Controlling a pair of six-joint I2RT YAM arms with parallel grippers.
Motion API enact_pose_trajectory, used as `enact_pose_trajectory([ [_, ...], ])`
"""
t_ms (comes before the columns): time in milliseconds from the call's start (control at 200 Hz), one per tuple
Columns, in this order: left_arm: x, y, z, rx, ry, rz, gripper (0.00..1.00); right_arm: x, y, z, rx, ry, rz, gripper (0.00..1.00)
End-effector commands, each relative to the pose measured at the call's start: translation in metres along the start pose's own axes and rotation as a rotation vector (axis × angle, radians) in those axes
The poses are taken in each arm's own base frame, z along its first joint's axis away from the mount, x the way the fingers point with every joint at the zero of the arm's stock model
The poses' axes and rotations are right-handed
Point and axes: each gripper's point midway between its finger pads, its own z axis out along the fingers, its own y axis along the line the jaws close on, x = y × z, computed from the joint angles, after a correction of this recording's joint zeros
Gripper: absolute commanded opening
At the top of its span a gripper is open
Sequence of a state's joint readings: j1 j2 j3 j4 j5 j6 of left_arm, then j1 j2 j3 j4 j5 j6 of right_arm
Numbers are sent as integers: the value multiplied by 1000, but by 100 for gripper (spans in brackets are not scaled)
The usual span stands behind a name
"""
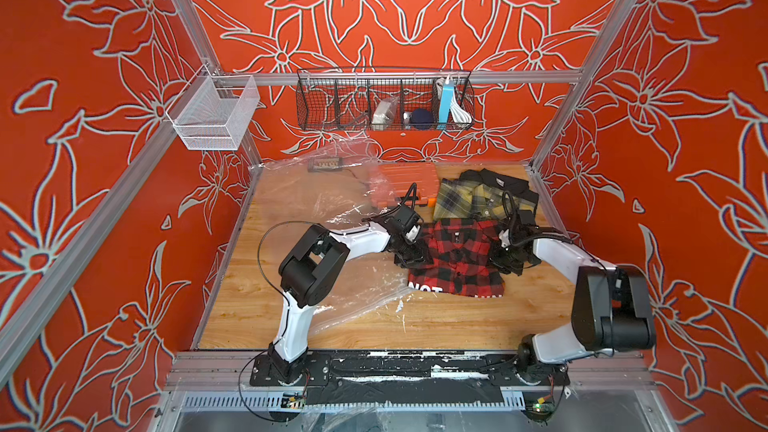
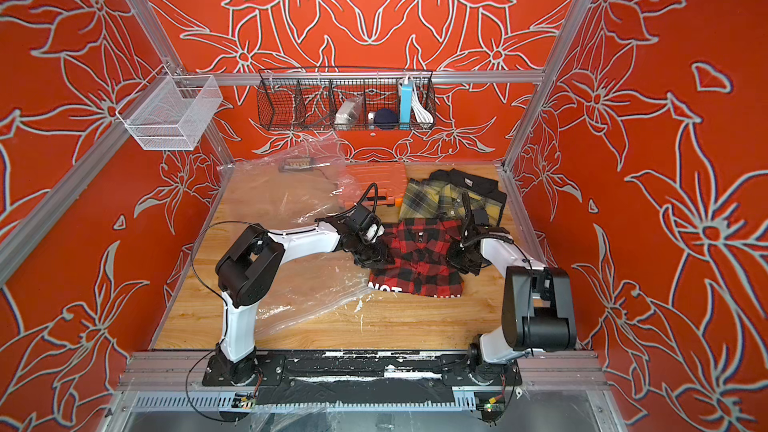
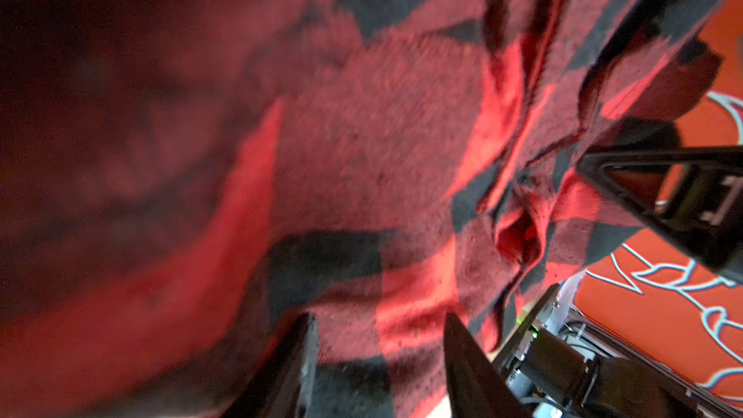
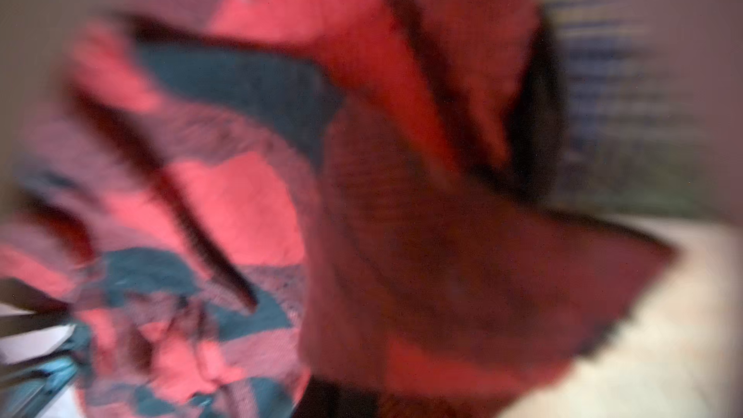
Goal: Place the folded shirt into the vacuum bag
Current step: Pick up the shirt from the center of the board.
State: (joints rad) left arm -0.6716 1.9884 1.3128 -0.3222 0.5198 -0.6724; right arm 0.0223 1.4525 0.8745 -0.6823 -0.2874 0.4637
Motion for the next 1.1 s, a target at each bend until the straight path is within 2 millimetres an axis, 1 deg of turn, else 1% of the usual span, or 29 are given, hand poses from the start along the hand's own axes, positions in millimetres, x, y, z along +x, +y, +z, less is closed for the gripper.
enact_pose_trajectory([
  [0, 5, -25, -39, 17, -50, 69, 53, 4, -8, -32, 135, -9, -74, 9],
  [60, -2, -33, -47, 25, -78, 89, 52, 4, -7, -40, 196, -19, -121, 7],
  [110, -7, -36, -43, 35, -90, 90, 53, 3, -4, -45, 241, -31, -160, 7],
  [190, -13, -31, -24, 47, -81, 67, 52, 0, 4, -51, 303, -50, -220, 5],
  [310, -14, -10, 8, 19, -51, 31, 51, -4, 22, -60, 352, -71, -297, 2],
  [400, -13, -1, 20, 22, -40, 11, 50, -1, 47, -62, 339, -86, -351, 1],
  [435, -12, -2, 24, 41, -36, 6, 50, 2, 59, -59, 320, -83, -363, 1],
  [500, -10, -2, 30, 61, -26, -11, 49, 10, 83, -51, 269, -77, -382, 0],
  [580, -9, -2, 32, 67, -21, -15, 49, 21, 110, -35, 215, -61, -398, 0],
  [656, -9, -4, 29, 68, -25, -5, 49, 30, 128, -19, 167, -38, -393, 0],
  [721, -8, -7, 22, 66, -27, 7, 49, 37, 139, -5, 125, -18, -386, 0],
  [771, -8, -7, 12, 59, -35, 4, 49, 40, 145, 4, 90, -11, -375, 0],
  [821, -9, -4, -2, 59, -53, -13, 49, 41, 150, 10, 53, -15, -366, 0],
  [936, -11, 6, -47, 48, -106, -49, 49, 46, 161, 18, -27, -11, -379, 0],
  [996, -6, 16, -66, 11, -115, -53, 49, 48, 162, 20, -43, -4, -392, 0],
  [1036, -2, 25, -72, -20, -114, -56, 49, 50, 162, 20, -47, 2, -400, 0],
  [1091, 6, 35, -72, -52, -98, -57, 49, 52, 165, 16, -60, 1, -423, 0],
])
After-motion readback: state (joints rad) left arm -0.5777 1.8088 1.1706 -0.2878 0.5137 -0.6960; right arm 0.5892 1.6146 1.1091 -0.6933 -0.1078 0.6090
